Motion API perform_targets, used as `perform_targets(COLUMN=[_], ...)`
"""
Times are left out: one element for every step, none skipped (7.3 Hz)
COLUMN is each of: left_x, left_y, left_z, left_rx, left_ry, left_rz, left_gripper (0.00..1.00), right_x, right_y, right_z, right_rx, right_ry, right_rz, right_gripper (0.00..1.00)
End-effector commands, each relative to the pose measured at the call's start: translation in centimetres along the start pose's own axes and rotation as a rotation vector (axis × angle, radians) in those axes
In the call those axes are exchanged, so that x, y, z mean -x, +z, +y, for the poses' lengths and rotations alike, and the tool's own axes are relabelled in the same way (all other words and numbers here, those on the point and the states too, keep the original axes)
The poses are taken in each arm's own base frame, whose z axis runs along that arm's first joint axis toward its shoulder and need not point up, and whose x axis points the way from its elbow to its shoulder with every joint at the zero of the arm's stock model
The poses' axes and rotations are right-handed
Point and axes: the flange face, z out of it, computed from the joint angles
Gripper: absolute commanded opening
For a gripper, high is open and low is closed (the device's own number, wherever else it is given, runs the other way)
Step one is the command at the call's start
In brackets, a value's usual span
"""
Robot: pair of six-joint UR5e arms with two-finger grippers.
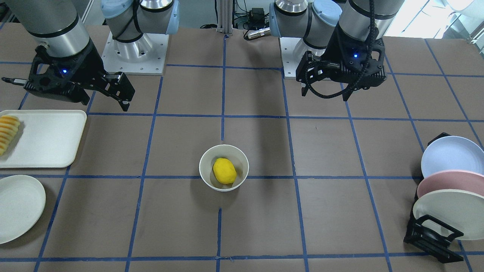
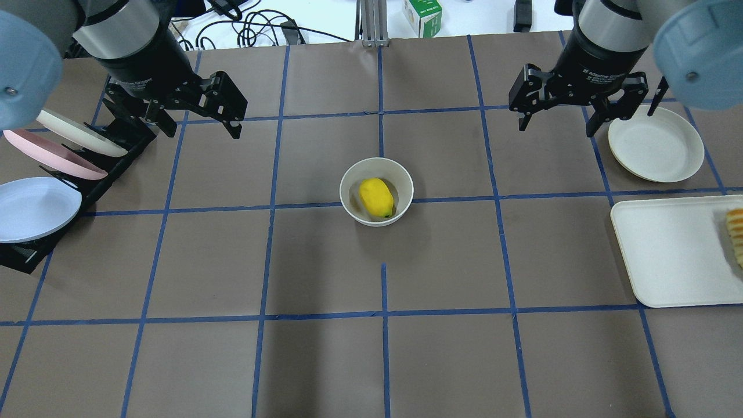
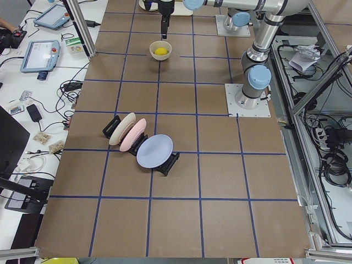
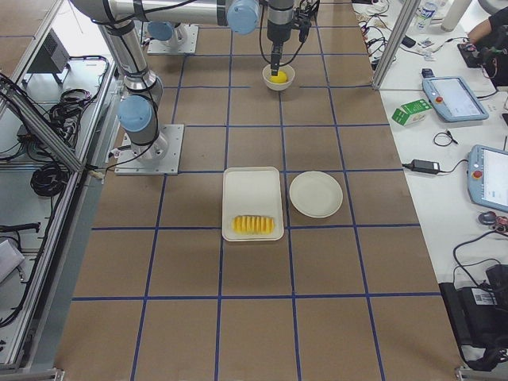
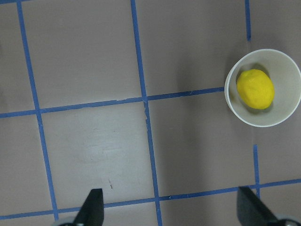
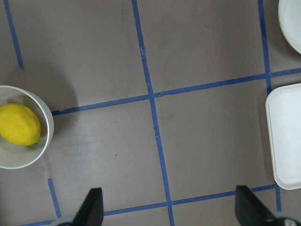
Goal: Place bowl and put lemon in it
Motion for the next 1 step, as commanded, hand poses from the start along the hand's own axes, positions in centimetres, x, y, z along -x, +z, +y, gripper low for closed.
perform_targets(left_x=[0.12], left_y=[0.45], left_z=[-0.16], left_rx=[0.009], left_ry=[-0.002], left_rz=[0.004], left_gripper=[1.00], right_x=[-0.08], right_y=[-0.37], right_z=[0.27], right_rx=[-0.006], right_ry=[0.003], right_rz=[0.000], right_gripper=[1.00])
